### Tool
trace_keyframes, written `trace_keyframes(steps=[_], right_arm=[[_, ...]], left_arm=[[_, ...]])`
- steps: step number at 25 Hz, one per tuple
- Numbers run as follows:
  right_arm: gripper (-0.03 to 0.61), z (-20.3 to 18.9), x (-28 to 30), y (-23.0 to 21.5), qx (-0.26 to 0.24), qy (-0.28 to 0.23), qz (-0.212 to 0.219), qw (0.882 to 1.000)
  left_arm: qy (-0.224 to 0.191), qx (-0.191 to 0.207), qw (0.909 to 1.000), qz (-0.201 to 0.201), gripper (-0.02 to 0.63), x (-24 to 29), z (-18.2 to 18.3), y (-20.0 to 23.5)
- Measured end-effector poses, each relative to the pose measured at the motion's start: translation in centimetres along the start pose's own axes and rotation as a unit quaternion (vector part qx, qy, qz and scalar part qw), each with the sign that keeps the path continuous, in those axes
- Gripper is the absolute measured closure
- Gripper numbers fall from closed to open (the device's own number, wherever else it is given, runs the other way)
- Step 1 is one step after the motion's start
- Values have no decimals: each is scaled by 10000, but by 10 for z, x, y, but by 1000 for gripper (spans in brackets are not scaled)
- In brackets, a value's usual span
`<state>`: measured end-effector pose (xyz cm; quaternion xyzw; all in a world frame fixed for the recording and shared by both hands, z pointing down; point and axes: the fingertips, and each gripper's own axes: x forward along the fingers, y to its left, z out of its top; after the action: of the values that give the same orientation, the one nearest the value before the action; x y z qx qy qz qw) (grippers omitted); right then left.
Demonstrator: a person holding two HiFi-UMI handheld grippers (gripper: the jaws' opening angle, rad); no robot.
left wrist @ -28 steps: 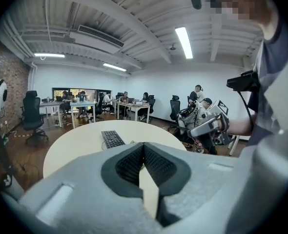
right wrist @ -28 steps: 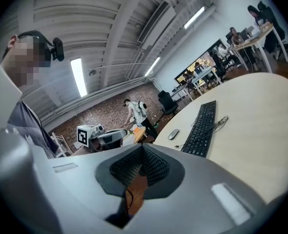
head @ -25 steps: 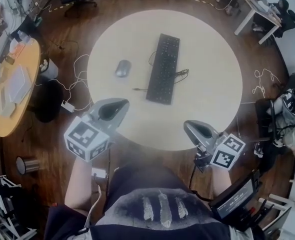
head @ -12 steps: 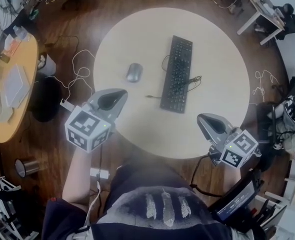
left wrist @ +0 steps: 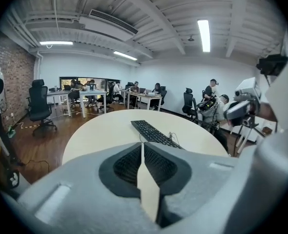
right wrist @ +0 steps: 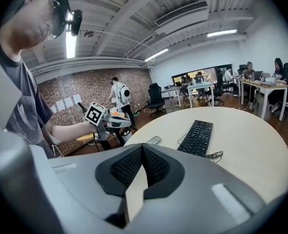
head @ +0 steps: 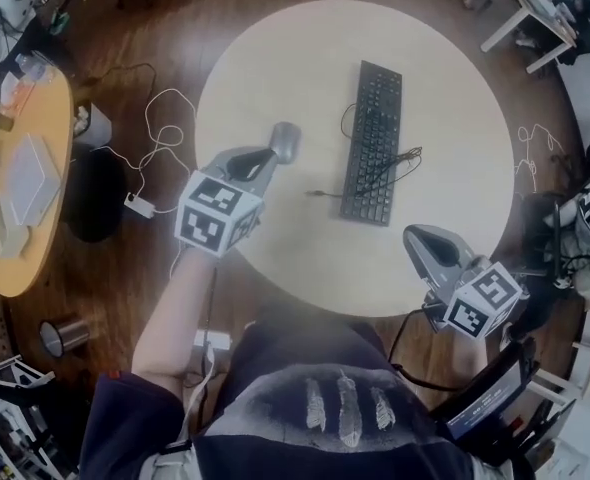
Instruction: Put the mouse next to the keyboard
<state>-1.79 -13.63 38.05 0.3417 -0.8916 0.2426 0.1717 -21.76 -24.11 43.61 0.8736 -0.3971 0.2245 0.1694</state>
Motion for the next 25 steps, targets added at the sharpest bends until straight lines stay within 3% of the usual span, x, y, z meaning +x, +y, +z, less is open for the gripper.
trace_keyframes(steps=[4, 5, 7, 9, 16, 25], right_arm=[[577, 4, 5, 9, 43, -14, -198, 9998], [577, 6, 6, 9, 40, -27, -216, 9998], [577, 12, 7, 8, 190, -117, -148, 9996], [577, 16, 6, 6, 407, -245, -19, 9989], [577, 14, 10, 4, 436, -159, 30, 9989], [577, 2, 9, 1, 600, -29, -15, 9982]], left_arm=[[212, -36, 9992, 351, 534, 16, -15, 27], [302, -108, 9988, 383, 476, 23, -19, 33], [540, -281, 9971, 448, 293, 38, -29, 42], [782, -398, 9947, 542, 209, 54, -41, 48], [1586, -394, 9815, 1002, 199, 91, -85, 73], [2024, -514, 9700, 1244, 201, 114, -122, 93]])
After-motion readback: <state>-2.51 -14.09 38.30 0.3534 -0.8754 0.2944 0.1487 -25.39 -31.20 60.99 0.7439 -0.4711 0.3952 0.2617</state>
